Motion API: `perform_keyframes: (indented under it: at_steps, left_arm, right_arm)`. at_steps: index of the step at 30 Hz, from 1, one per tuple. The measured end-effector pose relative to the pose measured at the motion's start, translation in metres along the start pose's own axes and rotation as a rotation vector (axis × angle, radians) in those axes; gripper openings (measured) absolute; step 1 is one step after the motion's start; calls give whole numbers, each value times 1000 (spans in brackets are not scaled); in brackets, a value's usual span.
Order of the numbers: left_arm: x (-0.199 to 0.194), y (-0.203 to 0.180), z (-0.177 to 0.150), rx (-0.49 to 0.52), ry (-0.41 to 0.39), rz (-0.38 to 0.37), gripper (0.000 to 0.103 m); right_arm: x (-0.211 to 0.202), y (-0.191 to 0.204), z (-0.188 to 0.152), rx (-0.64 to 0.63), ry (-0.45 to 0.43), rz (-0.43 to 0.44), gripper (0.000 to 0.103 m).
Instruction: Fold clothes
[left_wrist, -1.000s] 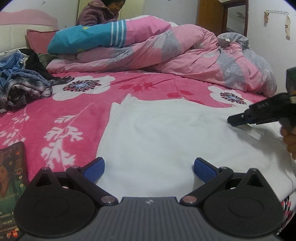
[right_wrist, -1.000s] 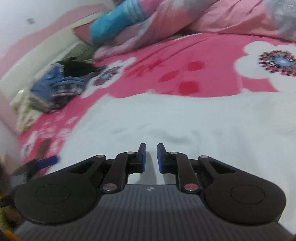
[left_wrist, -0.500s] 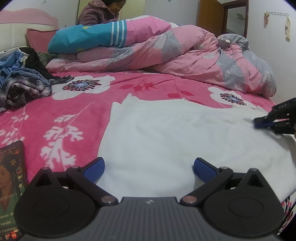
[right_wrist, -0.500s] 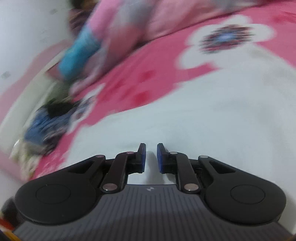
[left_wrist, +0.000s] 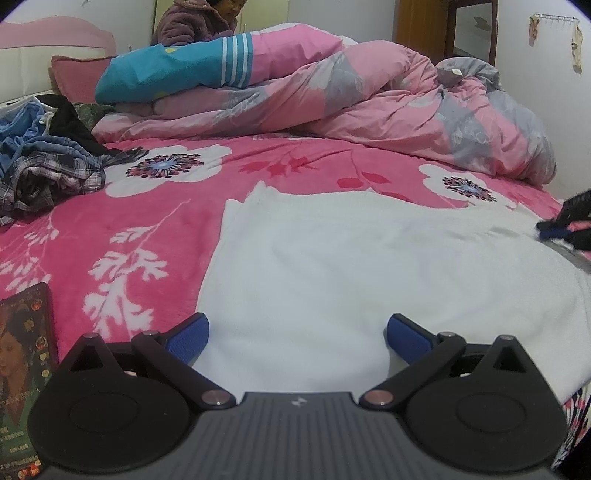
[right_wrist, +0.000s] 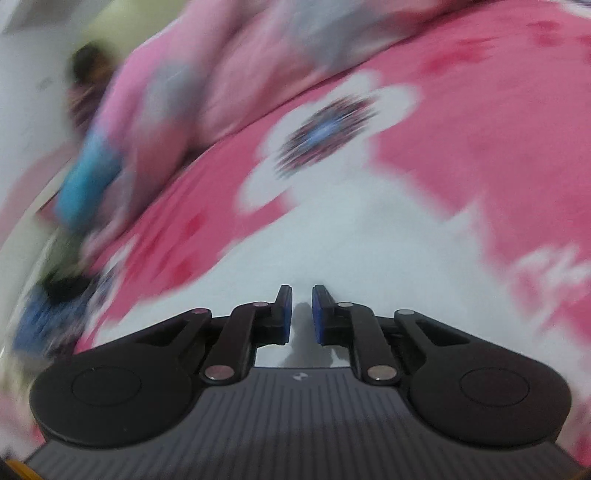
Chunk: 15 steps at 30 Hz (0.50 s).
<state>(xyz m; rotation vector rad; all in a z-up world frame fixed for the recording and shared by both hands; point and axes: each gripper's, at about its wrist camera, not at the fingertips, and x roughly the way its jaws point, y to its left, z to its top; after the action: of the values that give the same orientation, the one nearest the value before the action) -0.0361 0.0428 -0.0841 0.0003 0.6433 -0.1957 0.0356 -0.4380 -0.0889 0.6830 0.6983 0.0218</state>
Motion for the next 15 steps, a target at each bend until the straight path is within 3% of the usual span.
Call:
perform_keyframes:
  at_steps: [3, 6, 15]
  left_arm:
    - [0, -1, 0, 0, 1, 4, 103]
    - [1, -1, 0, 3, 2, 8, 103]
    - [2, -2, 2, 4, 10, 8, 103]
  right_arm:
    - [-15, 4, 8, -29, -21, 17, 14]
    - [-15, 21, -3, -145, 95, 99, 18]
    - [-9, -18, 31, -57, 3, -21, 17]
